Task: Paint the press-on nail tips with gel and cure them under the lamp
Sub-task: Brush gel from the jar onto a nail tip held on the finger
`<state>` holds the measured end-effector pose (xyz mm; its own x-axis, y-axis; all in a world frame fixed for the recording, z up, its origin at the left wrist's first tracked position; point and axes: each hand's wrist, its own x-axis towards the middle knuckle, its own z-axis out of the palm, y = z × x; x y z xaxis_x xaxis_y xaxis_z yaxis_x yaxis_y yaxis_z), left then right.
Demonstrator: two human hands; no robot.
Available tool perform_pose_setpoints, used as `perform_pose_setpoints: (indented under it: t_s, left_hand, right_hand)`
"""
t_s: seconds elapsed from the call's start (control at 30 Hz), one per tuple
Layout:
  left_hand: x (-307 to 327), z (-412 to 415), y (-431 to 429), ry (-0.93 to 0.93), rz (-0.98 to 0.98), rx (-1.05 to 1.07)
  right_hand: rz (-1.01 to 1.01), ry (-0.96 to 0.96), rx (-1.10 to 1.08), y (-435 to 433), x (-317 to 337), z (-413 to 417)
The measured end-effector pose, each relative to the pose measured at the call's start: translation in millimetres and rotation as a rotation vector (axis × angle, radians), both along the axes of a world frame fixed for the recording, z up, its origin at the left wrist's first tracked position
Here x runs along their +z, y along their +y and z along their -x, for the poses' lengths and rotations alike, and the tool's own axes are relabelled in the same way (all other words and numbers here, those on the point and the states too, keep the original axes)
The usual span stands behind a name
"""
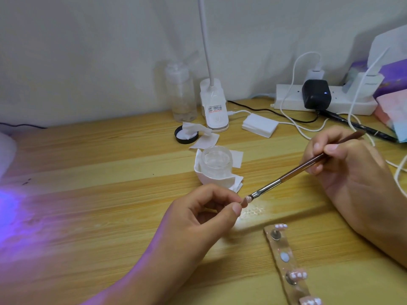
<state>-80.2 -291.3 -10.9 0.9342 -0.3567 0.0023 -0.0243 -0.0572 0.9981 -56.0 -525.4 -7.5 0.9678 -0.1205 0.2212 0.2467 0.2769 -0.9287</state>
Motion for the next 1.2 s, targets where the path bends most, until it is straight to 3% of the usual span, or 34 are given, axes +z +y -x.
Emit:
perform_pose_setpoints:
  t_s: [0.27, 0.47, 0.67, 0.9, 1.2]
  left_hand:
    - [-1.4, -0.6, 0.8, 0.015, 0.004, 0.016]
    - [-0.5, -1.4, -0.2, 0.032, -0.004, 0.032]
    - [-1.1, -1.4, 0.1, 0.033, 0.028, 0.018]
    - [-1.0, -1.7, 0.0, 0.038, 0.042, 0.023]
    - [-4.8, -2.2, 1.9, 0.025, 0.035, 0.021]
  right_hand:
    - [-0.098, -0.067, 0.025, -3.1, -2.8, -1.3]
    - [-0.039, -0.076, 0.071, -5.0, -5.2, -1.3]
    - [0.141, -0.145, -0.028, -3.9, -6.6, 1.2]
    - [-0.047, -0.102, -0.003, -6.9, -6.8, -2.0]
    - [-0.015, -0.140, 0.073, -6.3, -8.3, -0.7]
